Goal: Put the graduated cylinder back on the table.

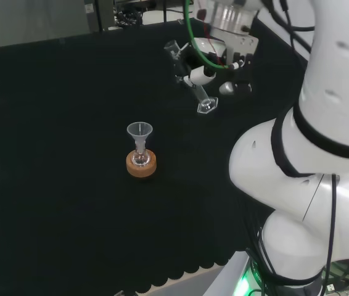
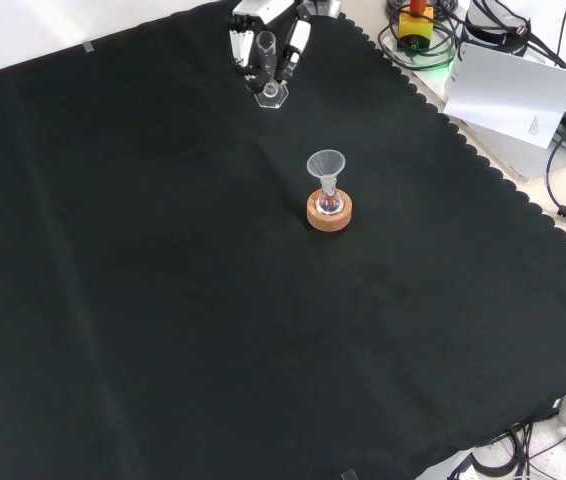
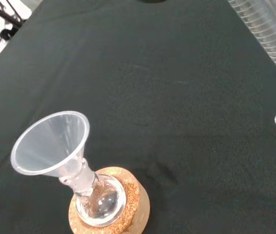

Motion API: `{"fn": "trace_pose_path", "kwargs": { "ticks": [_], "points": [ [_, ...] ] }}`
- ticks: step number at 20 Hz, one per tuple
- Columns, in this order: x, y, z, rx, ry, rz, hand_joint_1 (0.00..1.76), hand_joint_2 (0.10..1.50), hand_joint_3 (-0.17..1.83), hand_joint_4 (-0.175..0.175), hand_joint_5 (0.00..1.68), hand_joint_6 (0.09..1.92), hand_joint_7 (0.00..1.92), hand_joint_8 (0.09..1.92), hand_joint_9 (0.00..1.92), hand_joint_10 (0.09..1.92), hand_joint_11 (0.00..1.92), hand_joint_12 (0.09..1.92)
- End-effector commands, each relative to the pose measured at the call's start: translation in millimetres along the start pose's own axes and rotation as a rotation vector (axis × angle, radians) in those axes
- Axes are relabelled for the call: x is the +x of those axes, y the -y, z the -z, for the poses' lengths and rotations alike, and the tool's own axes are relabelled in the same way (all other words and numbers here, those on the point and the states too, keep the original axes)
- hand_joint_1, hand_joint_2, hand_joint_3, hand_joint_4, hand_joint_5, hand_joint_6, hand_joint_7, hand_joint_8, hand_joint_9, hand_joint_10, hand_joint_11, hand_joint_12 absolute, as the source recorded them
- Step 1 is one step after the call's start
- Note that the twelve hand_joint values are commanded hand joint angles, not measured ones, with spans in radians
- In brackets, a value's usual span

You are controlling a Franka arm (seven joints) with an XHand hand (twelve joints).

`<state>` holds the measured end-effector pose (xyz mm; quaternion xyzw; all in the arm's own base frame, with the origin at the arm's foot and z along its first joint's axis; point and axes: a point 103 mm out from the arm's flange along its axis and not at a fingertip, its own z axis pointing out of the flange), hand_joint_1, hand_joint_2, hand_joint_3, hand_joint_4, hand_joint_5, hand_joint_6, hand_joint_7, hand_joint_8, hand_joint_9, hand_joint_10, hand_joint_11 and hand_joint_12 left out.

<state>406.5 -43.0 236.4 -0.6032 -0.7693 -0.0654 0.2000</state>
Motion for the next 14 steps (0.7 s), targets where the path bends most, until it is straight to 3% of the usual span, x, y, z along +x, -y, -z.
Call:
{"fn": "trace_pose_path", "kwargs": {
  "ticks": [1,7,14],
  "points": [
    [-30,-56,-4,-0.118,-0.128,0.051,1.14,1.16,0.00,-0.175,0.90,1.14,1.17,0.37,1.36,0.09,1.22,0.73],
    [-48,-78,-4,-0.231,-0.209,0.032,1.14,1.16,0.00,-0.175,0.90,1.14,1.16,0.37,1.36,0.09,1.22,0.73],
    [-68,-104,-12,-0.260,-0.259,0.029,1.14,1.16,0.00,-0.175,0.90,1.14,1.16,0.37,1.35,0.09,1.22,0.73]
  ]
}}
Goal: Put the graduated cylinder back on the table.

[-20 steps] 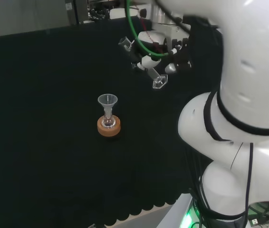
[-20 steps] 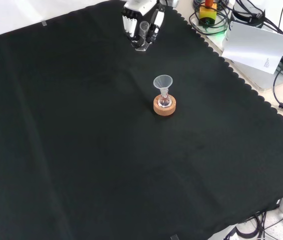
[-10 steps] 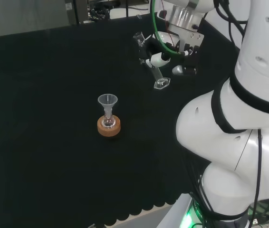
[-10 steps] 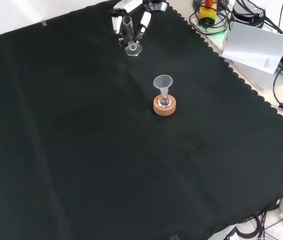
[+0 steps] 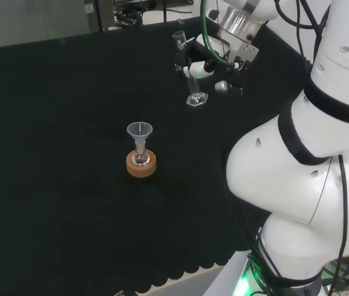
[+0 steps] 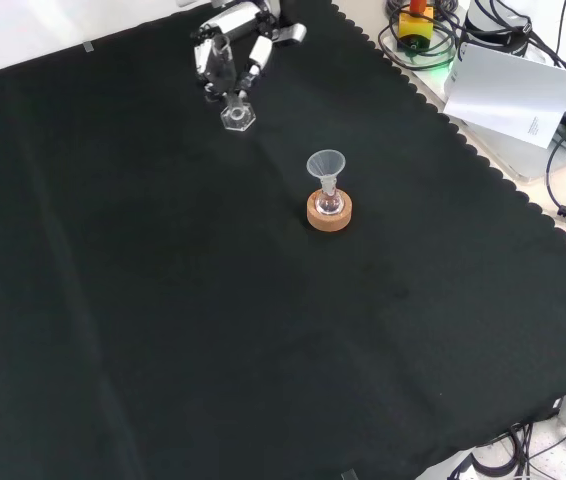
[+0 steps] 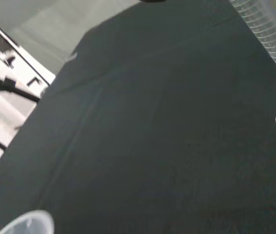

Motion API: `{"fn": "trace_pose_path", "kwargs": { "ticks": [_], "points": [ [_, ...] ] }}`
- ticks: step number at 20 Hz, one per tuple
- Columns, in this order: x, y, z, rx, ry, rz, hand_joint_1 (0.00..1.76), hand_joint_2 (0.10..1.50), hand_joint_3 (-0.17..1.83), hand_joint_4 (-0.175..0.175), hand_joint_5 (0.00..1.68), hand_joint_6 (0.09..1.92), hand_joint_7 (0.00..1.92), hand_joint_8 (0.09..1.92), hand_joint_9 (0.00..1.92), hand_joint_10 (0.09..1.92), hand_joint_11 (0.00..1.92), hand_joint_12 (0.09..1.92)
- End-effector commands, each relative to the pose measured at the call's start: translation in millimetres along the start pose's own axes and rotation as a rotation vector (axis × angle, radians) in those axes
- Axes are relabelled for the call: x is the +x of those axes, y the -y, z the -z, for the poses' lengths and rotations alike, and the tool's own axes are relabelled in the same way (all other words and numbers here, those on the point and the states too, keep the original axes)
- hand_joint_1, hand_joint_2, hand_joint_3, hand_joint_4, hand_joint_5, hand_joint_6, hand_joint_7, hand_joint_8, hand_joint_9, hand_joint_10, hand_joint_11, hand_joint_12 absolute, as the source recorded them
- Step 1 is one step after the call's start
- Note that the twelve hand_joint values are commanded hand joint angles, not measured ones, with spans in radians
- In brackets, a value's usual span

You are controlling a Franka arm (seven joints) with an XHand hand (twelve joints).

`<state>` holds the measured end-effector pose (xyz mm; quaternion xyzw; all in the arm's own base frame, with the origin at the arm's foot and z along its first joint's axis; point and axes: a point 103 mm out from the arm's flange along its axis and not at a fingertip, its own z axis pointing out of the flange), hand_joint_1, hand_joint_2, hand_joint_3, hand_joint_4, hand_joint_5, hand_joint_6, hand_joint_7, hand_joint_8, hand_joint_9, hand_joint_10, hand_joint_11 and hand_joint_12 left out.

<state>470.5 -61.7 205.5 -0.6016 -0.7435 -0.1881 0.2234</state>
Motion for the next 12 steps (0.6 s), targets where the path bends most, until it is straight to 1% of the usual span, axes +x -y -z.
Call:
{"fn": "trace_pose_path", "kwargs": {
  "ticks": [1,7,12],
  "points": [
    [-33,-45,-8,-0.098,-0.071,0.018,1.14,1.16,0.00,-0.175,0.90,1.14,1.16,0.37,1.35,0.09,1.22,0.73],
    [-51,-61,-27,-0.092,-0.123,0.048,1.14,1.16,0.00,-0.175,0.90,1.14,1.15,0.37,1.35,0.09,1.22,0.73],
    [-64,-75,-40,-0.101,-0.139,0.073,1.14,1.17,0.00,-0.175,0.90,1.14,1.15,0.37,1.35,0.09,1.22,0.73]
  ]
}}
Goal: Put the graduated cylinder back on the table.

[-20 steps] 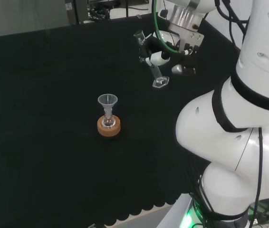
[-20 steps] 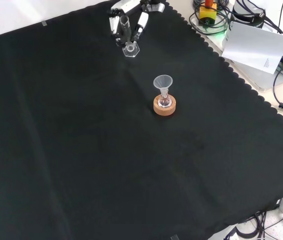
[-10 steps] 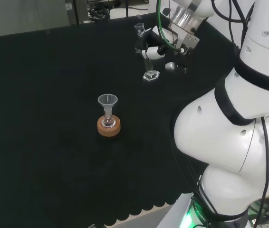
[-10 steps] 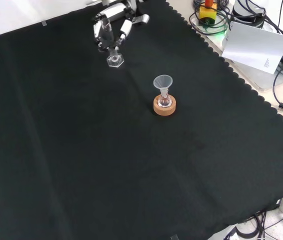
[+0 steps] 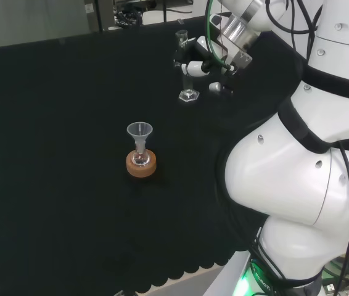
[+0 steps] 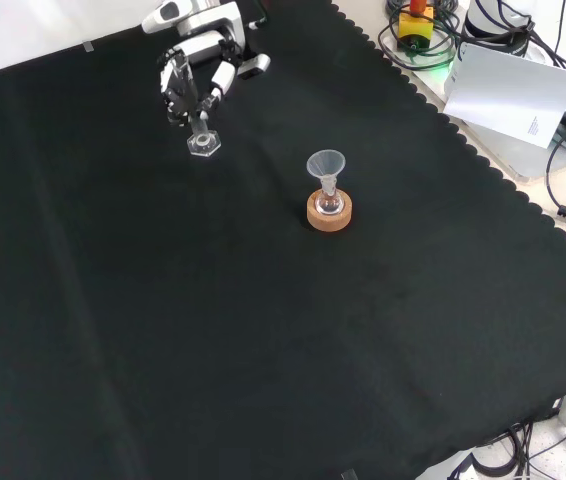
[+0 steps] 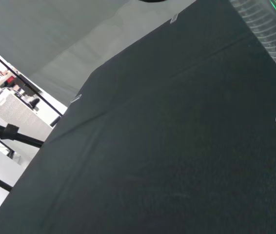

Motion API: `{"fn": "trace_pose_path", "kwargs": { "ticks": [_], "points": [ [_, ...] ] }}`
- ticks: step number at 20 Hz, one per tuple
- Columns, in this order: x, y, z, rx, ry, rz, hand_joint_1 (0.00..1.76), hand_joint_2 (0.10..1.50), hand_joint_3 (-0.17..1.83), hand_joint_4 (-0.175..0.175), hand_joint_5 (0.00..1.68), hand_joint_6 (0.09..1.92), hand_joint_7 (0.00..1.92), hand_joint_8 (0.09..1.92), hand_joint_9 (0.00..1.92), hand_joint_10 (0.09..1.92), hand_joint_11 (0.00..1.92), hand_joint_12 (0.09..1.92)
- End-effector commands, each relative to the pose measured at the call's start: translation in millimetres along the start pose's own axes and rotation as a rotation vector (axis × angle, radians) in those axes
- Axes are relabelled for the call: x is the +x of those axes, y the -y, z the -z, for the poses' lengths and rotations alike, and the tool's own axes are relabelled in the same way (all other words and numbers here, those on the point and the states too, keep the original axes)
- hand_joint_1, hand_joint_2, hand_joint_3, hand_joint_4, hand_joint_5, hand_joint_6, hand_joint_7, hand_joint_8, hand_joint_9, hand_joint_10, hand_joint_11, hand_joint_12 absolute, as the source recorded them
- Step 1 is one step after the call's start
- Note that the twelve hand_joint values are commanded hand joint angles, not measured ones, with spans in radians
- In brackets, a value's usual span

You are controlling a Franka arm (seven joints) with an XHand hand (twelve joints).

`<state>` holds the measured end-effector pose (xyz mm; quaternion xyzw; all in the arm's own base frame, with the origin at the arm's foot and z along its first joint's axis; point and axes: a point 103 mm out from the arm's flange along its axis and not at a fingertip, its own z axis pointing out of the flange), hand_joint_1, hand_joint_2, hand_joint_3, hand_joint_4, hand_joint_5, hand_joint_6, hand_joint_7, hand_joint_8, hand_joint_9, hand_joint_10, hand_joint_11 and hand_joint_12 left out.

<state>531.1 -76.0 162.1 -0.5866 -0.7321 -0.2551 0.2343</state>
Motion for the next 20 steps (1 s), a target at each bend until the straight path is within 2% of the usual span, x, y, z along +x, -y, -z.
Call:
{"fn": "trace_pose_path", "kwargs": {
  "ticks": [1,8,20],
  "points": [
    [-23,-19,-20,-0.016,-0.035,0.042,1.14,1.17,0.00,-0.175,0.90,1.14,1.15,0.37,1.35,0.09,1.22,0.73],
    [-39,-29,-37,-0.016,-0.054,0.060,1.14,1.17,0.00,-0.175,0.90,1.14,1.12,0.36,1.33,0.09,1.20,0.73],
    [-51,-35,-48,-0.038,-0.053,0.076,1.13,1.17,0.00,-0.175,0.89,1.16,1.09,0.37,1.31,0.09,1.18,0.74]
  ]
}}
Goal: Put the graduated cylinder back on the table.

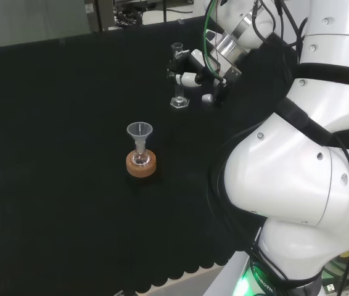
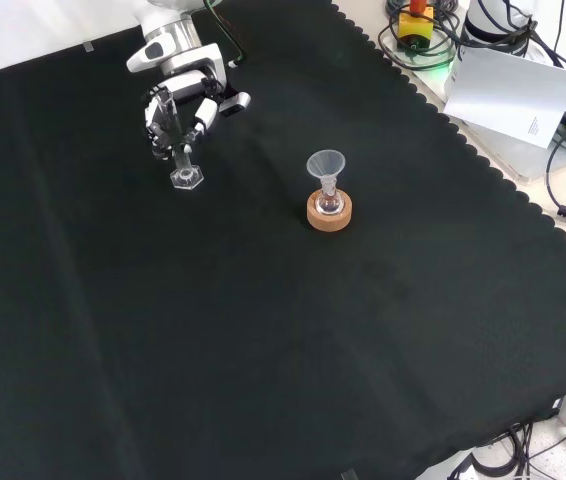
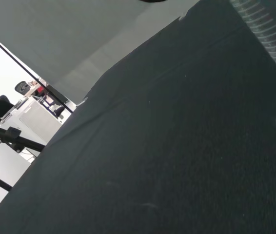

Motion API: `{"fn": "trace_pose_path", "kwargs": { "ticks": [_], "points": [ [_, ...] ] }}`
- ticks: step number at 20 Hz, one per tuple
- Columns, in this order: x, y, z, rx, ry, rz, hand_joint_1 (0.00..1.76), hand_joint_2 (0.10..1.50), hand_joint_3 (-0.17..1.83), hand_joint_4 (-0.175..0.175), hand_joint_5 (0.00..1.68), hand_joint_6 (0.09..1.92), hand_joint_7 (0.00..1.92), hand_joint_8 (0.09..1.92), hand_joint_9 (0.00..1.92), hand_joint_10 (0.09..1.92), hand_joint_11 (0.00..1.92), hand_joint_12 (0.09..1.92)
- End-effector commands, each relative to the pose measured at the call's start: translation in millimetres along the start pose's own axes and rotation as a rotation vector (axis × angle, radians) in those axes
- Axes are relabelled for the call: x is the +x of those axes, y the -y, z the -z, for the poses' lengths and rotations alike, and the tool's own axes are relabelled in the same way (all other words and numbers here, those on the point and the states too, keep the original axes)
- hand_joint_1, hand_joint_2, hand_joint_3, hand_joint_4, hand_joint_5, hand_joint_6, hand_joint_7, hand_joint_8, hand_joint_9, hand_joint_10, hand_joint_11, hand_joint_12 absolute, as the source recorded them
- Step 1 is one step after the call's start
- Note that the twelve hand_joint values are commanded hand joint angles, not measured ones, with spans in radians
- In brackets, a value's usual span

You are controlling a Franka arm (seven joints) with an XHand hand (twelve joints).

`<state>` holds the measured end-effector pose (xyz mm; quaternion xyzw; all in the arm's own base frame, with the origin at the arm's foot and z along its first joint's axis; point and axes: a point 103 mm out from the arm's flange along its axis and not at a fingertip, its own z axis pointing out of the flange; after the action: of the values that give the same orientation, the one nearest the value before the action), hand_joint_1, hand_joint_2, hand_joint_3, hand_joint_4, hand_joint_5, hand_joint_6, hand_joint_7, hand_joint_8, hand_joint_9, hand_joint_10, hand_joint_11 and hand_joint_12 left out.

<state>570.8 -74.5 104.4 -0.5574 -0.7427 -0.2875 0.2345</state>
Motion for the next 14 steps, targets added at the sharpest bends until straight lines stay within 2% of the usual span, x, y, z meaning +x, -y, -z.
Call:
{"fn": "trace_pose_path", "kwargs": {
  "ticks": [1,14],
  "points": [
    [-10,-1,-6,-0.006,-0.007,0.006,1.13,1.17,0.00,-0.175,0.88,1.16,1.09,0.37,1.31,0.09,1.18,0.74],
    [-23,4,-14,0.007,-0.020,0.006,1.13,1.19,0.00,-0.175,0.85,1.20,0.95,0.52,1.27,0.09,1.12,0.81]
  ]
}}
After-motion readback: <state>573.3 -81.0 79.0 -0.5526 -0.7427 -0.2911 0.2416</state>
